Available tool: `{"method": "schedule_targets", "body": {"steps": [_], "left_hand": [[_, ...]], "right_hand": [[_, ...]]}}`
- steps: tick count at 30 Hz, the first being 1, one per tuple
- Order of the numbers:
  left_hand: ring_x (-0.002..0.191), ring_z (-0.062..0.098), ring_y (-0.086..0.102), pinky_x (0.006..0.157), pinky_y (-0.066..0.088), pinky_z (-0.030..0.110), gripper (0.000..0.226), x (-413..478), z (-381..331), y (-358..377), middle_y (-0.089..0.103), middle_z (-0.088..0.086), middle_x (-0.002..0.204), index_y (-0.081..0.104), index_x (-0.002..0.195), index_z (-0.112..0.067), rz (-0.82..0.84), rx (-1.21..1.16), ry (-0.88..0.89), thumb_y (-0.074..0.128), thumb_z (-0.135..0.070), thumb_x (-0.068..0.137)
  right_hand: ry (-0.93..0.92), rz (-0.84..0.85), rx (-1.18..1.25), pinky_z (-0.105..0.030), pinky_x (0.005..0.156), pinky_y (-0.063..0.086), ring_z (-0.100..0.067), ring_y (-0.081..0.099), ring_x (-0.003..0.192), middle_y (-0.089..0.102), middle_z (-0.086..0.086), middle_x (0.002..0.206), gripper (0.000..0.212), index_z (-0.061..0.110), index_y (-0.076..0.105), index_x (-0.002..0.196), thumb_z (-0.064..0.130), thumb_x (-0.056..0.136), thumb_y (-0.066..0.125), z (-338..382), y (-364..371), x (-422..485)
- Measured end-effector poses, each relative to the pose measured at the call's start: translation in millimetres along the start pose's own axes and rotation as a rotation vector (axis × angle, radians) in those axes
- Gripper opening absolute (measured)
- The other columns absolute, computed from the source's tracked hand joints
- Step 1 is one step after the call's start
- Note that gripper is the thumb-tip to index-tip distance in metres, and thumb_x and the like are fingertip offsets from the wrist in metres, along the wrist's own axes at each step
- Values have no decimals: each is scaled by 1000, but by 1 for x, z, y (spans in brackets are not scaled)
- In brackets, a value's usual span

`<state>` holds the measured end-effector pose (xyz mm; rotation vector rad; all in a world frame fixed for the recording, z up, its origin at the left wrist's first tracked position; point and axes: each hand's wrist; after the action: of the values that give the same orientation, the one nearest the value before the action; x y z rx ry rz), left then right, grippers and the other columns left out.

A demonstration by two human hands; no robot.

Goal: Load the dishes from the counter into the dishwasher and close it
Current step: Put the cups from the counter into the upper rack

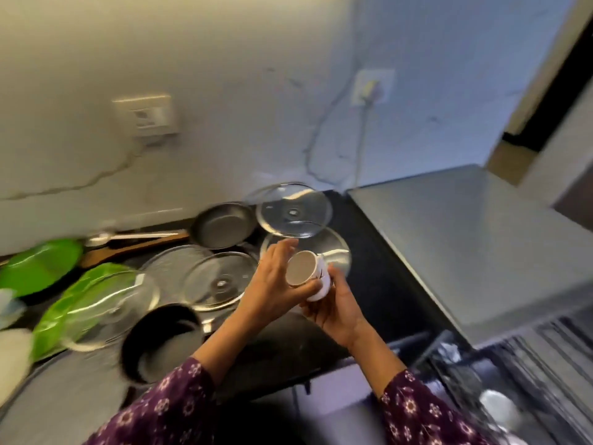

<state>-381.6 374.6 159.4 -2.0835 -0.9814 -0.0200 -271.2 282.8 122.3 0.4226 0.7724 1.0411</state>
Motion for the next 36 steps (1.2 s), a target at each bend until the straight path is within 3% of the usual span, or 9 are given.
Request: {"method": "schedule_targets", "body": {"steps": [3, 8, 11, 16, 20, 22, 25, 28, 36], "left_hand": [[119, 16, 46, 100, 40, 32, 96, 13, -35, 80, 43, 3, 133, 32, 139, -11, 135, -59, 23, 65, -63, 65], [122, 26, 44, 105, 32, 29, 80, 27, -83, 214, 44, 10, 133, 38, 137, -4, 367, 18, 228, 62, -53, 78], [118, 30, 44, 103, 34, 34, 70, 34, -118, 287, 47, 12, 131, 41, 134, -5, 481, 43, 389, 67, -41, 81], [108, 33, 53, 90, 47, 41, 55, 40, -163, 387, 54, 16, 120, 51, 125, -2, 591, 103, 658, 67, -32, 82], [106, 25, 55, 89, 50, 35, 41, 44, -172, 441, 56, 10, 119, 55, 121, -6, 648, 164, 807, 65, -22, 85], [106, 24, 55, 92, 49, 34, 40, 46, -169, 460, 57, 9, 119, 57, 121, -6, 653, 191, 803, 63, -22, 84], [108, 26, 56, 98, 45, 40, 42, 51, -162, 476, 58, 8, 118, 60, 119, -8, 638, 279, 804, 60, -26, 81], [106, 25, 56, 99, 42, 43, 43, 54, -158, 484, 58, 7, 116, 61, 115, -10, 626, 280, 826, 63, -29, 77], [108, 24, 56, 108, 31, 43, 32, 53, -151, 492, 59, 2, 117, 64, 109, -15, 612, 251, 944, 60, -30, 81]], "right_hand": [[-115, -192, 70, -23, 57, 46, -14, 60, 67, 67, -8, 82, 46, 17, 72, 90, 56, 78, 52, 37, -69, -32], [-264, -584, 214, -18, 42, 41, -12, 51, 44, 59, -3, 57, 41, 14, 60, 81, 49, 90, 40, 84, -199, -89], [-307, -724, 177, -19, 40, 39, -11, 48, 43, 55, -3, 59, 39, 15, 57, 83, 51, 88, 43, 97, -273, -123], [-336, -1083, 39, -26, 54, 42, -16, 49, 63, 53, -7, 79, 49, 18, 59, 101, 60, 75, 55, 90, -373, -166], [-249, -1298, -281, -33, 61, 54, -23, 58, 76, 59, -10, 93, 33, 19, 52, 112, 45, 92, 51, 66, -433, -185], [-123, -1330, -491, -43, 76, 55, -26, 60, 85, 61, -10, 101, 37, 21, 50, 117, 43, 89, 57, 50, -460, -194], [48, -1257, -828, -33, 74, 46, -25, 53, 92, 48, -7, 109, 51, 24, 43, 125, 45, 83, 63, 26, -488, -207], [127, -1179, -1010, -32, 73, 48, -26, 54, 95, 38, -5, 115, 64, 26, 40, 130, 44, 77, 69, 5, -508, -220], [260, -1004, -1335, -37, 83, 54, -27, 48, 106, 39, -7, 116, 78, 31, 42, 134, 34, 66, 80, -65, -554, -243]]}}
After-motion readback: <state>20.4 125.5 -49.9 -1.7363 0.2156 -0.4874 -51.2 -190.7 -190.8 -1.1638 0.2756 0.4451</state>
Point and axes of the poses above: each hand's wrist, its own x-axis towards the middle knuckle, its own y-axis out of the palm, z = x × y
